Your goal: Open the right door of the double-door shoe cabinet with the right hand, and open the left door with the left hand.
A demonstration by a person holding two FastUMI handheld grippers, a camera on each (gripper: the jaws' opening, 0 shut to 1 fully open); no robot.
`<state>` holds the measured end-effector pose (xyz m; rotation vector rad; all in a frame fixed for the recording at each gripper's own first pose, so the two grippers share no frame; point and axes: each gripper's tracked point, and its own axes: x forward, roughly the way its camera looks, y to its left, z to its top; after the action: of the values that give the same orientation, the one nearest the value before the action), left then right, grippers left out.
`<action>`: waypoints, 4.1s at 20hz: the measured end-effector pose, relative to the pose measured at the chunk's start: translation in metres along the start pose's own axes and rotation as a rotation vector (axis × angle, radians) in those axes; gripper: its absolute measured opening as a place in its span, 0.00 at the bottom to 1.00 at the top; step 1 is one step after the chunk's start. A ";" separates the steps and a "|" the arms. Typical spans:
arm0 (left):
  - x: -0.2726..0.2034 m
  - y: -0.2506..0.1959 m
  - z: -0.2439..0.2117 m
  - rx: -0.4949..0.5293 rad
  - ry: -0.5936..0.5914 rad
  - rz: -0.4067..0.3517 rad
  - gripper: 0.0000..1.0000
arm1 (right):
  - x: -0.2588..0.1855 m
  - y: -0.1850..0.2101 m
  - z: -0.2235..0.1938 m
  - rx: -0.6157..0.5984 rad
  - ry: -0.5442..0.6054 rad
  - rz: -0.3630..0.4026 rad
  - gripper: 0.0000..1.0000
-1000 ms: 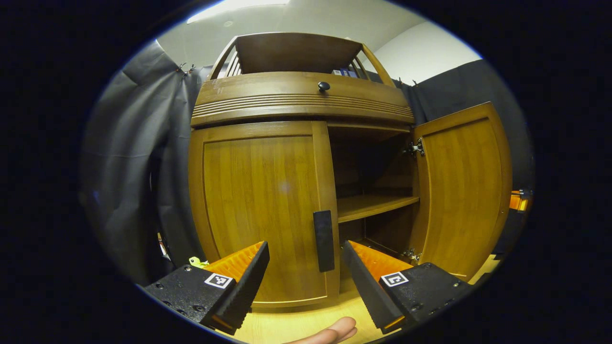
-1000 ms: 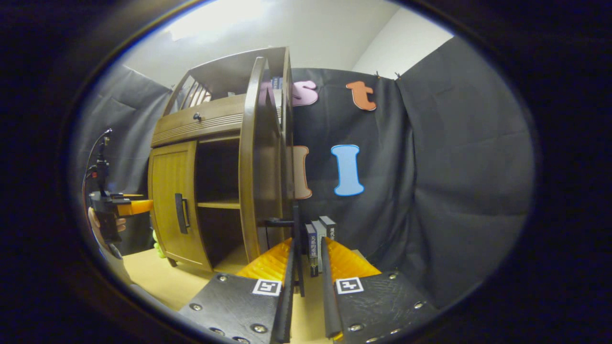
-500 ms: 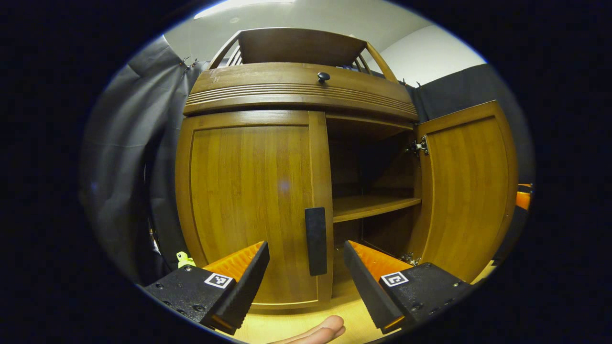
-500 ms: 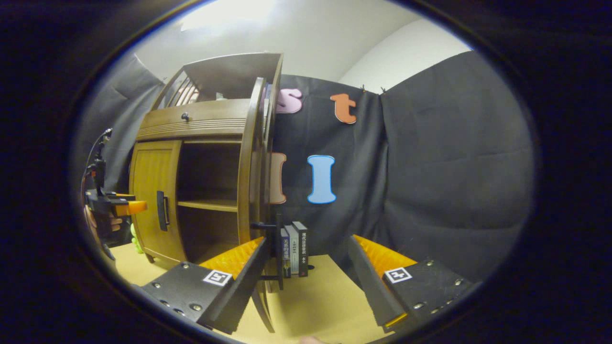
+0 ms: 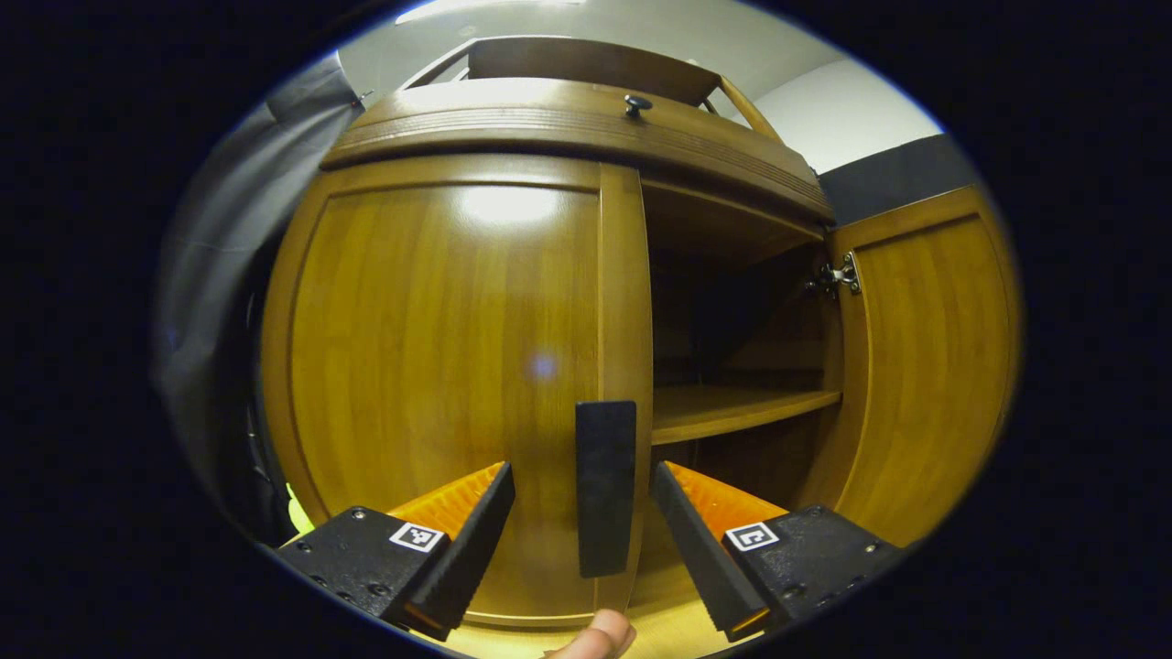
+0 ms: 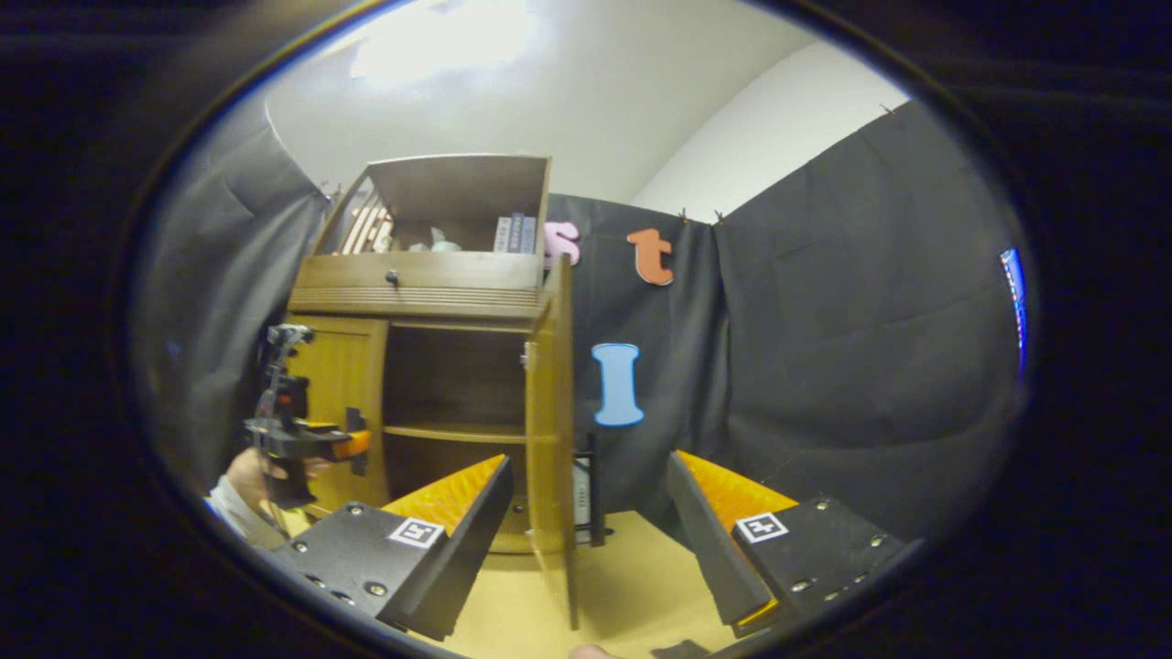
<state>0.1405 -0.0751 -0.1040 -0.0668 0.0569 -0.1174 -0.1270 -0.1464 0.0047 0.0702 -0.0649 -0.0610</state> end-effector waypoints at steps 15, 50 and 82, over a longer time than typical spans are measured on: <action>-0.028 -0.018 0.003 -0.026 0.051 -0.166 0.32 | -0.030 0.072 -0.054 -0.169 0.138 0.072 1.00; -0.209 0.059 0.030 0.006 0.079 -0.215 0.32 | -0.046 0.052 -0.071 -0.047 0.147 0.054 1.00; -0.259 0.215 0.040 0.063 0.048 0.137 0.35 | -0.036 0.127 -0.117 -0.056 0.229 0.184 1.00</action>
<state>-0.0888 0.1713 -0.0653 0.0025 0.1054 0.0163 -0.1480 -0.0093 -0.1045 0.0148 0.1593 0.1288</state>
